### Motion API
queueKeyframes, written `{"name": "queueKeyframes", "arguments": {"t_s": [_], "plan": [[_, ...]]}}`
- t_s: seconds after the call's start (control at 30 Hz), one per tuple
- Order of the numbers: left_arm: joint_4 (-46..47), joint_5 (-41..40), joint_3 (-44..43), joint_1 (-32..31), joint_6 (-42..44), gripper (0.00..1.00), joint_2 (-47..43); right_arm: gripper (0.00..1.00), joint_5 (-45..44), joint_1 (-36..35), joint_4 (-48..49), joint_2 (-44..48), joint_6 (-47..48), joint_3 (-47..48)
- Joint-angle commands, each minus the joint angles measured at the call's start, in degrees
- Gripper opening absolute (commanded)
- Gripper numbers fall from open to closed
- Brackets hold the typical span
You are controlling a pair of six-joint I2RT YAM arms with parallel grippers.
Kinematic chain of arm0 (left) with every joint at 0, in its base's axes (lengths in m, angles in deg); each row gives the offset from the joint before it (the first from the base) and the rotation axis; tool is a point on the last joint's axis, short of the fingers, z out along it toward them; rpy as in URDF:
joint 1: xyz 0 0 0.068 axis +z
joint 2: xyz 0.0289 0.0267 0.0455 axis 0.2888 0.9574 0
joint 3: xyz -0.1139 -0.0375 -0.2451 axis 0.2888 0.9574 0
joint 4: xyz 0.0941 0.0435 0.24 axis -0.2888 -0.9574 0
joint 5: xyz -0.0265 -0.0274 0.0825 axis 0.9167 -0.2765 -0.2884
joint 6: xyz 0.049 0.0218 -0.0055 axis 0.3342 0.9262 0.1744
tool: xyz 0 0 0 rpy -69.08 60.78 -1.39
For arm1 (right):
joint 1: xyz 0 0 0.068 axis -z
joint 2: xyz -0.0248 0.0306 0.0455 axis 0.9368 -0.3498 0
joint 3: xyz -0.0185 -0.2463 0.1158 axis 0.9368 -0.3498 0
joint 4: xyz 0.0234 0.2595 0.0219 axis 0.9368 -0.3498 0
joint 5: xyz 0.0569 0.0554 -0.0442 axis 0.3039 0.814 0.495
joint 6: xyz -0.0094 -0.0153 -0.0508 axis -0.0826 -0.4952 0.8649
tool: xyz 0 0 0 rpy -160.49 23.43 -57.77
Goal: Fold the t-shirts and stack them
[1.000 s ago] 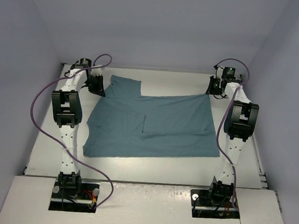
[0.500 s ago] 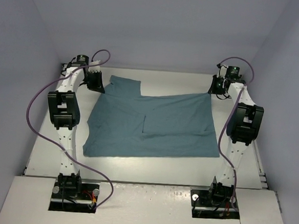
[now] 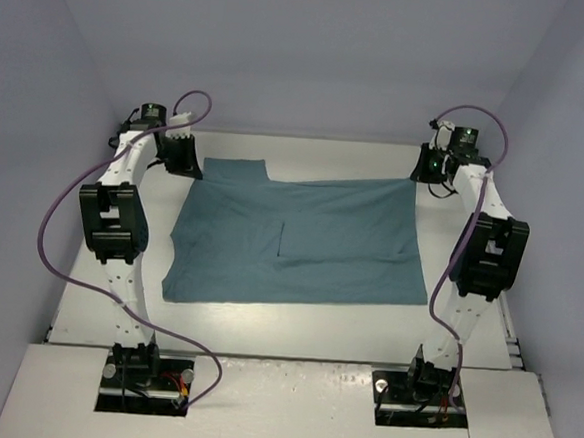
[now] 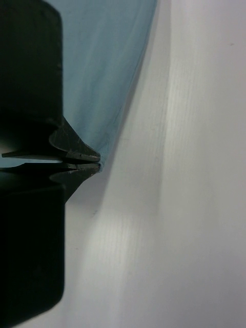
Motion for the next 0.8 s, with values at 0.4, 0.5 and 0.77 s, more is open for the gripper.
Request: {"name": "queueKeyframes", "arguments": {"t_s": [0.4, 0.5, 0.77], "plan": [[5.15, 0.15, 12.14, 1.16, -1.00, 0.00, -14.48, 0.00, -1.63, 1.35, 1.83, 15.97, -2.25, -12.94], [5.72, -0.02, 15.57, 1.12, -1.27, 0.00, -16.48, 0.00, -2.93, 1.35, 2.09, 18.04, -2.83, -15.84], [6.73, -2.53, 22.40, 1.12, -3.61, 0.00, -23.26, 0.00, -8.49, 1.44, 2.68, 23.22, -7.53, -22.25]]}}
